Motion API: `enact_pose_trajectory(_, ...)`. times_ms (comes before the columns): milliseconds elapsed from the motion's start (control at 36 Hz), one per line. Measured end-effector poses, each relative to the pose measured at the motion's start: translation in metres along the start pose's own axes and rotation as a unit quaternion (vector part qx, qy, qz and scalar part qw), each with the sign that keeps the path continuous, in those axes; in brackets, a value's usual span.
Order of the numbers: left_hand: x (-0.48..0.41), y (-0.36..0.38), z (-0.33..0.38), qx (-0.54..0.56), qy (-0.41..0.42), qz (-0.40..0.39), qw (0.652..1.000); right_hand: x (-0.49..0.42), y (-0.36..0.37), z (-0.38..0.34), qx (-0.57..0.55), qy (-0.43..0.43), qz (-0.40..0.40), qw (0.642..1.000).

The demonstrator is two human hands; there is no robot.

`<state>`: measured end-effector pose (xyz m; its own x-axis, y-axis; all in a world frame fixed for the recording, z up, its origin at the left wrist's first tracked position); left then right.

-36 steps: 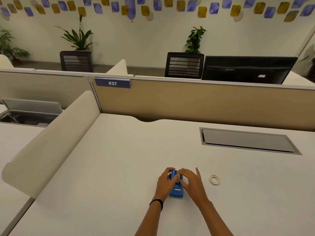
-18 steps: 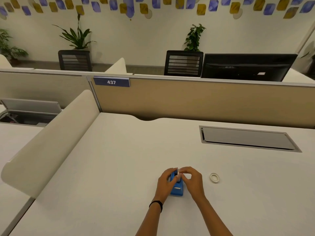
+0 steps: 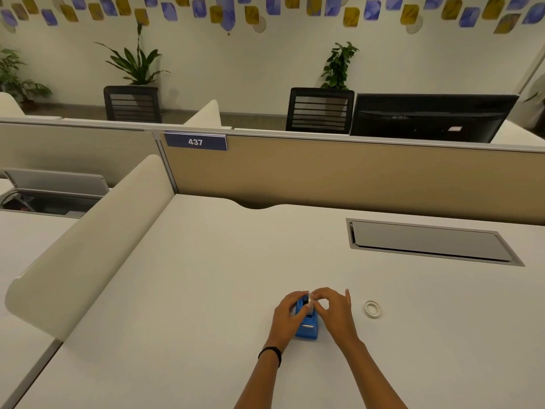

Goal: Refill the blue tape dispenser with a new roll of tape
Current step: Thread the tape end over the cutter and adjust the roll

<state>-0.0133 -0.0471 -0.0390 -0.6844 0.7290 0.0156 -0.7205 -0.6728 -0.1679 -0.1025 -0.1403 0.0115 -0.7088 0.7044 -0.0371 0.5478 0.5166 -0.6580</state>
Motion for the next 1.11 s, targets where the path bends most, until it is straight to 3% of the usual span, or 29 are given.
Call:
enact_pose_trajectory(500,0.001,-0.002,0.0,0.001,0.004,-0.004,1.0,-0.015,-0.002,-0.011,-0.023,0.065,-0.071,0.995)
enact_pose_trajectory(1111,0.001,0.003,-0.001,-0.015,-0.007,0.022,1.0,0.004,0.002,0.002,-0.058,0.017,-0.026,0.998)
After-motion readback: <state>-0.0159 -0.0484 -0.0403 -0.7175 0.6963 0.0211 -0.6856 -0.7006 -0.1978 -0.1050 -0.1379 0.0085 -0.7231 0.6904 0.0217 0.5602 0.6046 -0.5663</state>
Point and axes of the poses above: each hand's wrist, its own x-axis away from the middle knuckle, its own y-axis out of the palm, z = x × y, the point moved 2 cm from there along -x, towards the middle knuckle, and after that the axes turned 2 degrees about x, right-handed, at the moved point
